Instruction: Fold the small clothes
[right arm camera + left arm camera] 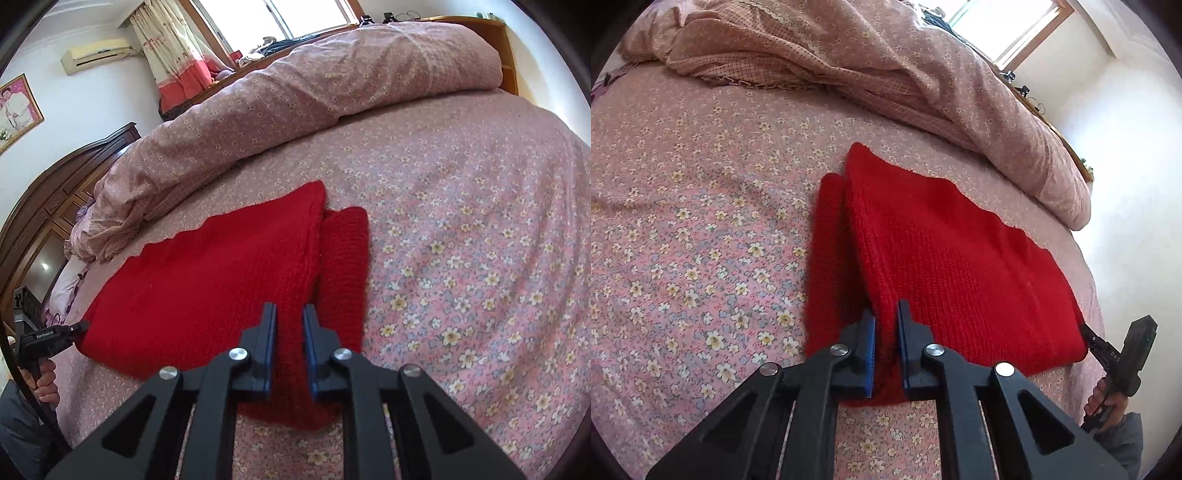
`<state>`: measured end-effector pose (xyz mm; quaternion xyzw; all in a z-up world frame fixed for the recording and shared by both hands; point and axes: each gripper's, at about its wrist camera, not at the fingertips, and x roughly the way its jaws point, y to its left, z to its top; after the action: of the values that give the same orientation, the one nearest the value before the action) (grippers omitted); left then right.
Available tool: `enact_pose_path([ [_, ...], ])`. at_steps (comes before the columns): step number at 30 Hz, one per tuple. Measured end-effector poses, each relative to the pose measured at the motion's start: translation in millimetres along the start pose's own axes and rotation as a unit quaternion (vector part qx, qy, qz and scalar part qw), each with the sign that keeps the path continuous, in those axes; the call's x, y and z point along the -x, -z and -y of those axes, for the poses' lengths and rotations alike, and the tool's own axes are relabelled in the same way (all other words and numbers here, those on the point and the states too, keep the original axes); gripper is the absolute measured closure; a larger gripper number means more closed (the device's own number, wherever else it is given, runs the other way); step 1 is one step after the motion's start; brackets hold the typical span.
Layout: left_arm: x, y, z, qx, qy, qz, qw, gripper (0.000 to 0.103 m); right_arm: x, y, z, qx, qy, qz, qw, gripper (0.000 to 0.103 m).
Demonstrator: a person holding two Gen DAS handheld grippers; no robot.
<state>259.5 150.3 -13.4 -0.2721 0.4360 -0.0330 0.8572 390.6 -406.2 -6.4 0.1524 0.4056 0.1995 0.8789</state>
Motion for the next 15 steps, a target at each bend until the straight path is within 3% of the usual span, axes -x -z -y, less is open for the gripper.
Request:
enact_pose_path([
  [10, 3, 8, -9, 0.016, 0.000, -0.004, 0.9999, 0.099, 10, 8, 5, -0.009, 0.003, -0.005, 1.000, 0.091],
  [14, 0, 8, -7, 0.014, -0.007, -0.007, 0.9998, 0.099, 3, 9, 9, -0.021, 0.006, -0.011, 1.000, 0.088],
  [15, 1, 7, -7, 0.018, -0.005, -0.008, 0.9998, 0.098, 3, 8, 10, -0.026, 0.003, -0.010, 1.000, 0.083],
])
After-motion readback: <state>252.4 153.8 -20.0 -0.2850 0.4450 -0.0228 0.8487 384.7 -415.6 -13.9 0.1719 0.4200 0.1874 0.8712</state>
